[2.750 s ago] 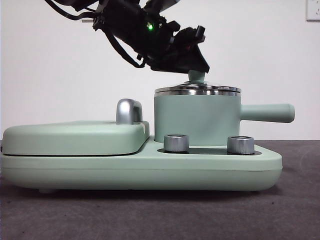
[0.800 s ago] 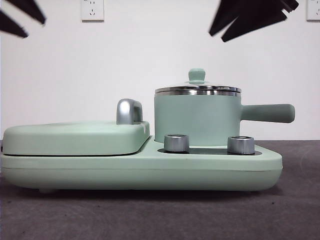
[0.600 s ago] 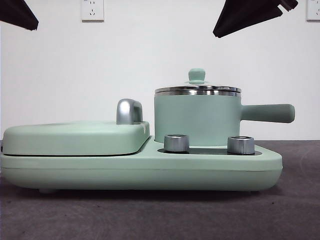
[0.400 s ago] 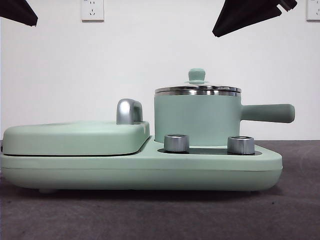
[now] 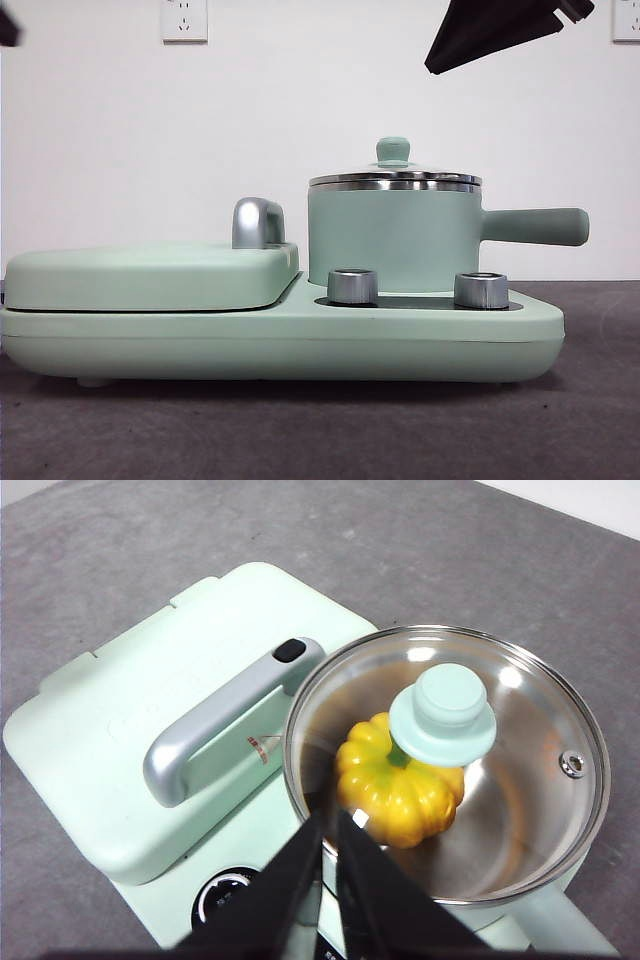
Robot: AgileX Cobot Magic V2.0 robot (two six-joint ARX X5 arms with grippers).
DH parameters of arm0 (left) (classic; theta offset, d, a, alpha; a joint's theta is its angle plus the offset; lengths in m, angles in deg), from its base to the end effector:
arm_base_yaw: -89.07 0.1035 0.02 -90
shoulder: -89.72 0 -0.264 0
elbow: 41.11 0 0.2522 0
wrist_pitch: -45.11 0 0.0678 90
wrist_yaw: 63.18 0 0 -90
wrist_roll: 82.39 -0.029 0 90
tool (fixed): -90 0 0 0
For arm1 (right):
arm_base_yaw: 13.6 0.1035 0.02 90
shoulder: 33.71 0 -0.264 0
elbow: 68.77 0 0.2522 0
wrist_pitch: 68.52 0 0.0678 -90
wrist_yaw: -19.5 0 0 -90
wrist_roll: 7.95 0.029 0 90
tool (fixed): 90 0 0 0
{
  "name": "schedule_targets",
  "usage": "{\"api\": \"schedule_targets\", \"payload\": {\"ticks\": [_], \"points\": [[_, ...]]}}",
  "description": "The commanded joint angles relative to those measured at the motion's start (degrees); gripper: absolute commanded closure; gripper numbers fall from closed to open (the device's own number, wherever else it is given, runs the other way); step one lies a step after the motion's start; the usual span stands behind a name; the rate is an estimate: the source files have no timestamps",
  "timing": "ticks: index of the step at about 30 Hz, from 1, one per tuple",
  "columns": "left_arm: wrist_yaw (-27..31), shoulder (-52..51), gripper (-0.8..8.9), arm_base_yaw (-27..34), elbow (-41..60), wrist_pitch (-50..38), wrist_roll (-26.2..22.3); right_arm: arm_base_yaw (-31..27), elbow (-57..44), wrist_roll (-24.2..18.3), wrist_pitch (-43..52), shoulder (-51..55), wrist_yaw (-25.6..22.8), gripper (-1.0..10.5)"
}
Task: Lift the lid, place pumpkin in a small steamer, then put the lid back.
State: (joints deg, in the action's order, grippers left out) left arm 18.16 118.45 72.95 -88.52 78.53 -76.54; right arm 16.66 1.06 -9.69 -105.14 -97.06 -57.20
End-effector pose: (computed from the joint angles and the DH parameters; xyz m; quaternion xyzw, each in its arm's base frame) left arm 0.1148 -0.0377 0.2866 -0.0411 0.1387 -0.2060 0.9678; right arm 0.1998 0.1243 0.3197 -0.0520 0.2517 0.3621 0.8960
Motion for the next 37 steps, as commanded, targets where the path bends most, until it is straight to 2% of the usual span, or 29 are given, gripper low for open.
{"api": "schedule_targets", "payload": {"ticks": [1,6,9,18,37], "points": [[0.26,-4.9,8.07,5.29,5.49,-5.25,-2.67,0.33,0.5,-0.17,0.63,-0.24,0.02,9.3],[0.28,-13.22,8.07,13.2,16.26,-12.57,-2.64,0.33,0.5,-0.17,0.63,-0.24,0.02,9.3],[0.31,-17.97,8.07,15.69,22.23,-16.11,-2.64,0.33,0.5,-0.17,0.63,-0.24,0.02,9.3],[0.31,-28.7,8.07,16.57,32.87,-16.72,-1.88,0.33,0.5,-0.17,0.63,-0.24,0.02,9.3],[0.55,-28.48,8.07,16.37,32.92,-14.95,-1.55,0.31,0.5,-0.2,0.63,-0.24,0.02,9.3]]}}
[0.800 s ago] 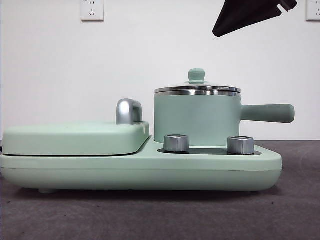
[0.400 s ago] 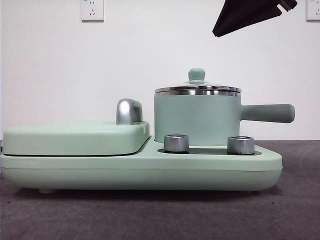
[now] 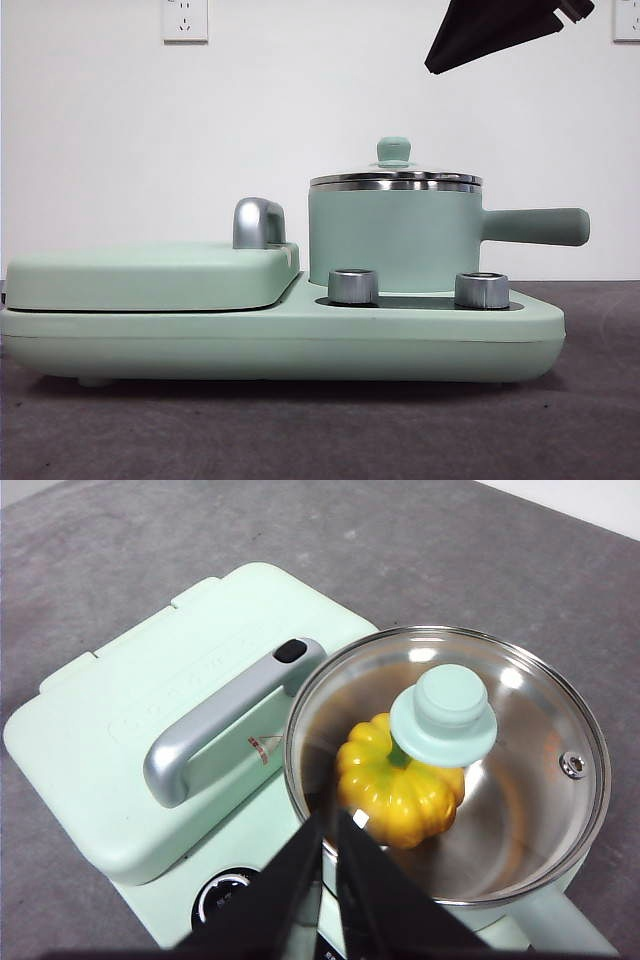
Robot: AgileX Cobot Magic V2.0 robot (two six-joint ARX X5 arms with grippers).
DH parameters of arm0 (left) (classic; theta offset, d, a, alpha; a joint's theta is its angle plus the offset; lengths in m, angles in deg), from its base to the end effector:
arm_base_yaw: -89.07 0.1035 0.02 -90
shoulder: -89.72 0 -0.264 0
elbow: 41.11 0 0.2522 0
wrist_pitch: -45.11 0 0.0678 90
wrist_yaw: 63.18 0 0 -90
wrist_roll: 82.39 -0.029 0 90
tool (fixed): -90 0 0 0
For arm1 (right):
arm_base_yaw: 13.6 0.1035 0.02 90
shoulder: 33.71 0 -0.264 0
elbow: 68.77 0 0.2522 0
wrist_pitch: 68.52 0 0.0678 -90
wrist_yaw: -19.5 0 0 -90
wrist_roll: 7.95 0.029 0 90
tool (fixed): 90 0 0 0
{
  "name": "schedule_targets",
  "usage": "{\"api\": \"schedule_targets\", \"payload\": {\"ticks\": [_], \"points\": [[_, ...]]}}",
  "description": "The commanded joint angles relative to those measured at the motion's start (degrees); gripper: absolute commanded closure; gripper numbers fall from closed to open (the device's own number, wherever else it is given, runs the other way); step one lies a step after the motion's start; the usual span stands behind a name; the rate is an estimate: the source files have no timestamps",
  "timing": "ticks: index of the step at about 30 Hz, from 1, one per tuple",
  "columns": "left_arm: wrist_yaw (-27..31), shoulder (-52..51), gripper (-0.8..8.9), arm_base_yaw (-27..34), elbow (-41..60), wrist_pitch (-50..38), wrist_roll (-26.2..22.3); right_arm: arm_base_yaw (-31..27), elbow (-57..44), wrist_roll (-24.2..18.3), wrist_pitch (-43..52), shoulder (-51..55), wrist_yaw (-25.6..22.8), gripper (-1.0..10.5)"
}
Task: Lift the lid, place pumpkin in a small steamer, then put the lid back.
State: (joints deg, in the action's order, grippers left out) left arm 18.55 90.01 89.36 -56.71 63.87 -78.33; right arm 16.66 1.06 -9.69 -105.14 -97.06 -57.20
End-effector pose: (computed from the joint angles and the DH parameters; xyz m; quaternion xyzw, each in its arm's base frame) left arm 0.0956 -0.0037 0.1656 -0.0376 0.0325 -0.0684 0.9964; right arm 0.1998 0.1243 0.3197 -0.0520 0.2517 0.3621 0.8960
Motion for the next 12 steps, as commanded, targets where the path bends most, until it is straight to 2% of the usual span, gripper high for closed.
{"api": "schedule_targets", "payload": {"ticks": [1,2,4,6,12], "points": [[0.15,-0.04,8.07,-0.04,1.11,-0.28,0.24,0.31,0.5,-0.17,0.63,-0.24,0.02,9.3],[0.15,-0.04,8.07,-0.04,1.11,-0.28,0.24,0.37,0.5,-0.35,0.46,-0.02,-0.33,9.3],[0.15,-0.04,8.07,-0.04,1.11,-0.26,0.24,-0.28,0.5,-5.14,0.31,2.12,-1.81,9.3],[0.15,-0.04,8.07,-0.02,1.11,-0.28,0.22,-0.63,0.46,-7.56,0.17,3.37,-1.84,9.3],[0.15,-0.07,8.07,-0.02,1.11,-0.31,0.22,-7.43,-5.09,-7.26,4.22,8.31,-1.68,9.3]]}}
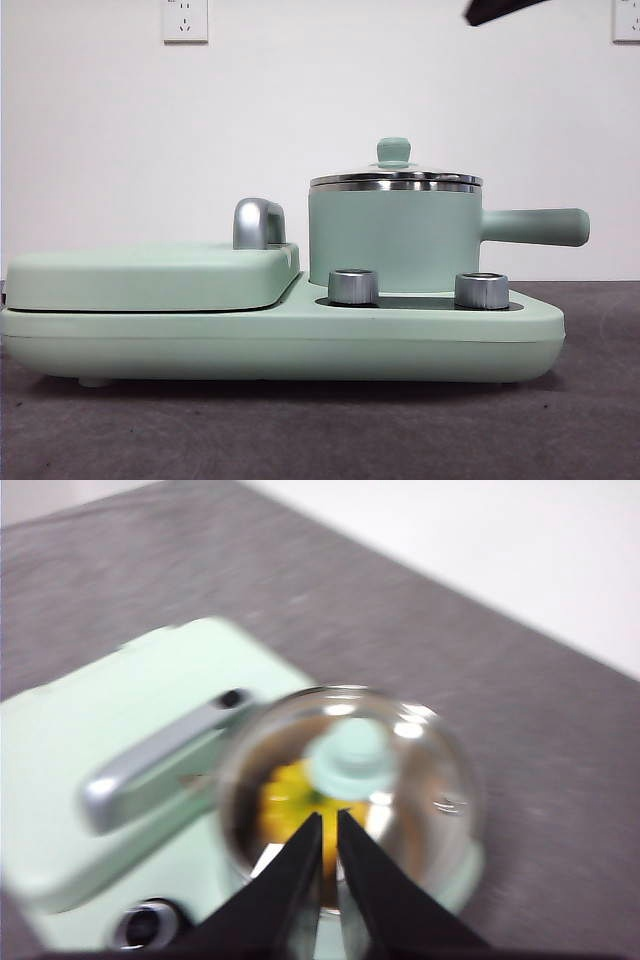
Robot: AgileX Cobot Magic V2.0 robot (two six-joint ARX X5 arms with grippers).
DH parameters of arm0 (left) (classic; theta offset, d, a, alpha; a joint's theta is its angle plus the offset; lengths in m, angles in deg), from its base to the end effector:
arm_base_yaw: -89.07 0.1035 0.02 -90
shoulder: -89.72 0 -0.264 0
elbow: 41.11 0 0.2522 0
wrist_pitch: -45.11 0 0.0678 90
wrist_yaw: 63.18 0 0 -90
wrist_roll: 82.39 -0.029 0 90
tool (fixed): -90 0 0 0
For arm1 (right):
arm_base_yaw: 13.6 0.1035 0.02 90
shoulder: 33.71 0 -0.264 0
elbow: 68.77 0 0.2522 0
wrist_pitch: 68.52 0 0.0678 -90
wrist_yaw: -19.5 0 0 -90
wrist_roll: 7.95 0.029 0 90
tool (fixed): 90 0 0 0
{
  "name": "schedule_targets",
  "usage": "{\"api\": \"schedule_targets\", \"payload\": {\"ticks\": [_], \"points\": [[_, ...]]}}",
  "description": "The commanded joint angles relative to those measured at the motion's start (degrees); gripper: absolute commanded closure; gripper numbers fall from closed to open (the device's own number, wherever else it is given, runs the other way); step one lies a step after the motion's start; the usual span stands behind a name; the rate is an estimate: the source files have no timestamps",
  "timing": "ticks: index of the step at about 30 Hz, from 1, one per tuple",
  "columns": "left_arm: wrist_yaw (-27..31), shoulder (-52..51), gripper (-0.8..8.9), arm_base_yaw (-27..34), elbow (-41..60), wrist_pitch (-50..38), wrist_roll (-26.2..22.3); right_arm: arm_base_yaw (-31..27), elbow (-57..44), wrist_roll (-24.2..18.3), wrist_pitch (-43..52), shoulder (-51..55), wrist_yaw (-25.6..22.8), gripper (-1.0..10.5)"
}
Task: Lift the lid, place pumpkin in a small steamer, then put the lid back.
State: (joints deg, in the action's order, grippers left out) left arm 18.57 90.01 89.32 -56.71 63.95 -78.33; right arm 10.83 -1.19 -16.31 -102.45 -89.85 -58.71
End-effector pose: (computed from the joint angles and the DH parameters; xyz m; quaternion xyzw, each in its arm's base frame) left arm 0.0956 -0.0037 0.1655 -0.0376 0.0332 -0.0686 0.9964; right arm 0.1878 0.0918 0.3360 -0.0894 0.1711 0.3182 0.9282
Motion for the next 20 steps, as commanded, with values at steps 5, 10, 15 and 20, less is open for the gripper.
{"api": "schedule_targets", "payload": {"ticks": [5,10,15,20], "points": [[0.13,-0.04,8.07,0.02,1.11,-0.37,0.22,-6.78,-16.31,1.68,15.63,11.45,-0.24,9.3],[0.13,-0.04,8.07,0.02,1.11,-0.37,0.24,-11.91,-27.56,2.27,23.1,22.95,-0.26,9.3],[0.13,-0.04,8.07,0.0,1.11,-0.37,0.22,-16.94,-34.34,3.89,23.1,33.64,-0.26,9.3],[0.13,-0.07,8.07,0.02,1.11,-0.37,0.24,-20.76,-40.11,4.74,23.06,42.58,-0.33,9.3]]}}
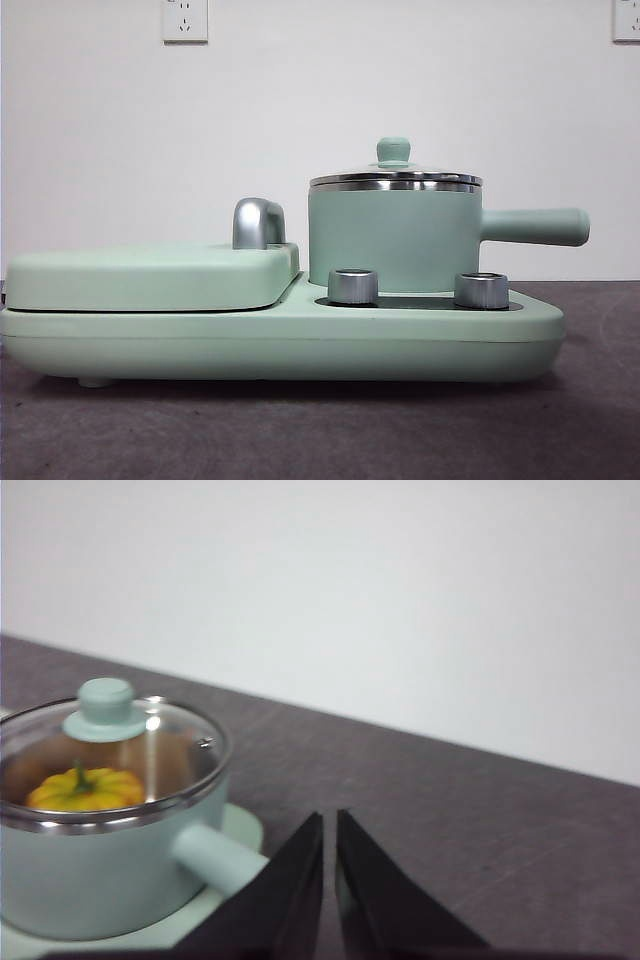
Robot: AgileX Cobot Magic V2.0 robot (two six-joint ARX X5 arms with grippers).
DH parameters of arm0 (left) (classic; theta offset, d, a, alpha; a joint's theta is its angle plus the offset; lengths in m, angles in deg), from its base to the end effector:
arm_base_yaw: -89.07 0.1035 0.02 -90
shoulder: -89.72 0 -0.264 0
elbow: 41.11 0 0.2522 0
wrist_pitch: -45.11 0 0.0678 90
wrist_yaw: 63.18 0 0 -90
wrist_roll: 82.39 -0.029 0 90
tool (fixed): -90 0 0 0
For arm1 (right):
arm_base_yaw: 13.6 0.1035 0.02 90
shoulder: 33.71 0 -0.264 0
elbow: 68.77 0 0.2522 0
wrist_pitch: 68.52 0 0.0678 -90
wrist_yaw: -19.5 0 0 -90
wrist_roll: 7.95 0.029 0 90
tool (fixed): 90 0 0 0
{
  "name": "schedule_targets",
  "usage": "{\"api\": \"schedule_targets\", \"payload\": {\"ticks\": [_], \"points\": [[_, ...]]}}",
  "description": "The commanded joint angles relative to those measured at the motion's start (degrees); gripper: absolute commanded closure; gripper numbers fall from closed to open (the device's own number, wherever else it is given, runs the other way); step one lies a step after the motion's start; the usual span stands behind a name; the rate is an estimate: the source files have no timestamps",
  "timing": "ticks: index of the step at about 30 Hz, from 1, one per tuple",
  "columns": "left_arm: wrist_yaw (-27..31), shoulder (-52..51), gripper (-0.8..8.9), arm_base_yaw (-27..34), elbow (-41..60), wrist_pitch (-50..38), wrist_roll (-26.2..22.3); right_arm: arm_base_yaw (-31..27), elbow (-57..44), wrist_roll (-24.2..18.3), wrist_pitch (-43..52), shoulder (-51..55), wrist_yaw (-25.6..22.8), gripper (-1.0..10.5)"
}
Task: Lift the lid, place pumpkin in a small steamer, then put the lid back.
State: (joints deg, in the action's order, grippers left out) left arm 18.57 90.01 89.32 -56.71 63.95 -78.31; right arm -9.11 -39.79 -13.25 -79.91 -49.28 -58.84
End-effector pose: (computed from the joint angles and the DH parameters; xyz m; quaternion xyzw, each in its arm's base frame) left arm 0.0956 -0.0037 0.1655 -0.0378 0.0332 -0.0686 0.9964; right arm 0.1064 0.0142 0.2362 -0.0469 -0.0241 0.1395 0.9888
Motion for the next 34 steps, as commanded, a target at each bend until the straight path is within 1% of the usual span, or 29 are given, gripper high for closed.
{"api": "schedule_targets", "payload": {"ticks": [1,3,7,10,13,19,24,34], "points": [[0.13,-0.07,8.07,0.02,1.11,-0.37,0.2,-1.4,-2.4,2.1,0.5,3.23,-0.39,9.3],[0.13,-0.04,8.07,0.02,1.11,-0.37,0.2,-2.27,-4.13,3.02,0.48,5.4,-1.53,9.3],[0.13,-0.04,8.07,0.02,1.11,-0.37,0.22,-2.82,-6.51,3.17,0.42,8.26,-1.92,9.3],[0.13,-0.07,8.07,0.02,1.11,-0.37,0.2,-2.82,-7.89,3.21,0.39,9.62,-4.48,9.3],[0.13,-0.07,8.07,0.02,1.11,-0.37,0.22,-2.93,-9.4,3.54,0.74,10.78,-6.05,9.3],[0.13,-0.07,8.07,0.02,1.11,-0.37,0.22,-2.93,-13.9,4.85,2.25,13.14,-6.25,9.3],[0.13,-0.04,8.07,0.02,1.11,-0.37,0.2,-3.43,-14.53,4.81,-2.54,15.37,-9.09,9.3],[0.13,-0.04,8.07,0.02,1.11,-0.37,0.22,-3.89,-14.53,4.9,-2.4,15.37,-8.68,9.3]]}}
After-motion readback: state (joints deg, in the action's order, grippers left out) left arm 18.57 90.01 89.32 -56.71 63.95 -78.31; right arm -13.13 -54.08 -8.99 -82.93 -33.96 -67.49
